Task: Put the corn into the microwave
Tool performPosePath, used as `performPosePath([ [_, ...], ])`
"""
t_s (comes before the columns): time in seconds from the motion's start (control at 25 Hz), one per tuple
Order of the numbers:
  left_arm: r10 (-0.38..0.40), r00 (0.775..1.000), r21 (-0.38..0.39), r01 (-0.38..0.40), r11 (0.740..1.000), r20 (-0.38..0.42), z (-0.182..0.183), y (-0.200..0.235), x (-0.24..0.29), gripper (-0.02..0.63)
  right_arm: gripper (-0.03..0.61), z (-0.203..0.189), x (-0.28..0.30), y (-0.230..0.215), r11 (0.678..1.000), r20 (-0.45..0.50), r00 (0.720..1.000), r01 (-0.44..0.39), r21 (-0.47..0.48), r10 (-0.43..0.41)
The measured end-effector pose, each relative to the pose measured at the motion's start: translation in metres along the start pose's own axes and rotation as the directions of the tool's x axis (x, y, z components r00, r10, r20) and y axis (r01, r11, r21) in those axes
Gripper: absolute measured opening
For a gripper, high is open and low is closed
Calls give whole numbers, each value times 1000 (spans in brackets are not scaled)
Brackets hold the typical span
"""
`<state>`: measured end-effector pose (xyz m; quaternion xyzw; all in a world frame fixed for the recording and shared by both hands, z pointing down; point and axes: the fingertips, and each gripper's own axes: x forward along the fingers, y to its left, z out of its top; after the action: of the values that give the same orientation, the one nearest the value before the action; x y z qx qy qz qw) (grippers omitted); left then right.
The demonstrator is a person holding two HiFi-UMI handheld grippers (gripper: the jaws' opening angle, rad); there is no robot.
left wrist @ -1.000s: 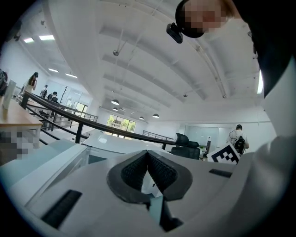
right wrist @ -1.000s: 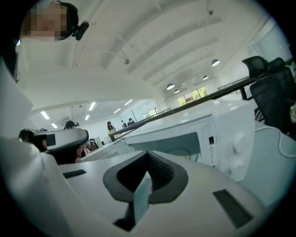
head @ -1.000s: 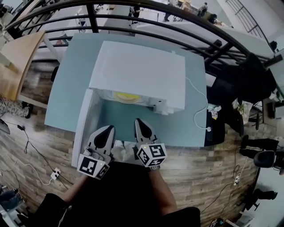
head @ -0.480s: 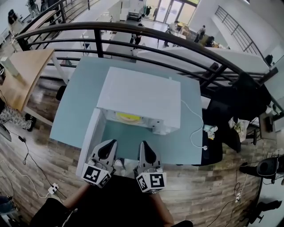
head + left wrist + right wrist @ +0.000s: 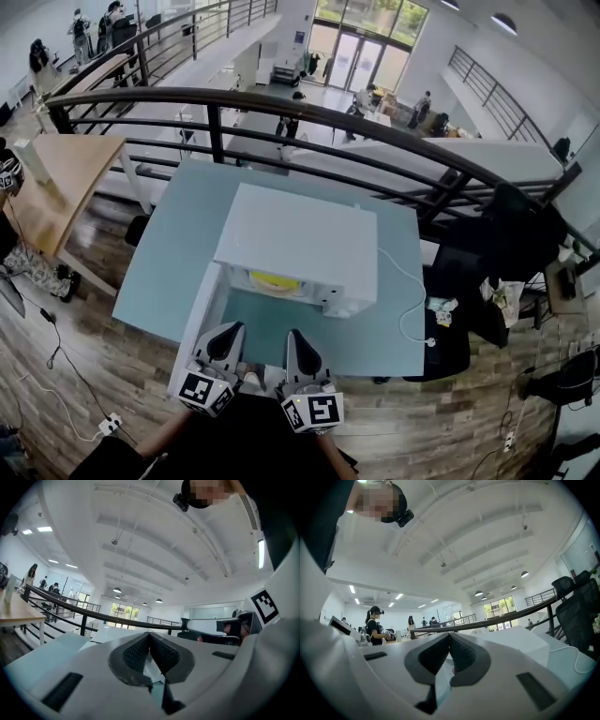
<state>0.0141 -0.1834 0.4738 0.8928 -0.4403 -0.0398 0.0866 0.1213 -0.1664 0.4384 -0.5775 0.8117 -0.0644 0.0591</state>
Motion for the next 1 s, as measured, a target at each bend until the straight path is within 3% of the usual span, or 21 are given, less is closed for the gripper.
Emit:
performPosePath([
  [0.44, -3, 999, 32, 2, 999, 42, 13, 0, -4, 3, 8, 20, -4, 3, 1000, 62, 998, 11, -2, -11],
  [1.0, -26, 999, 40, 25, 999, 28, 5, -3, -3, 3, 8, 12, -2, 9, 1000, 43, 999, -10, -1, 10],
])
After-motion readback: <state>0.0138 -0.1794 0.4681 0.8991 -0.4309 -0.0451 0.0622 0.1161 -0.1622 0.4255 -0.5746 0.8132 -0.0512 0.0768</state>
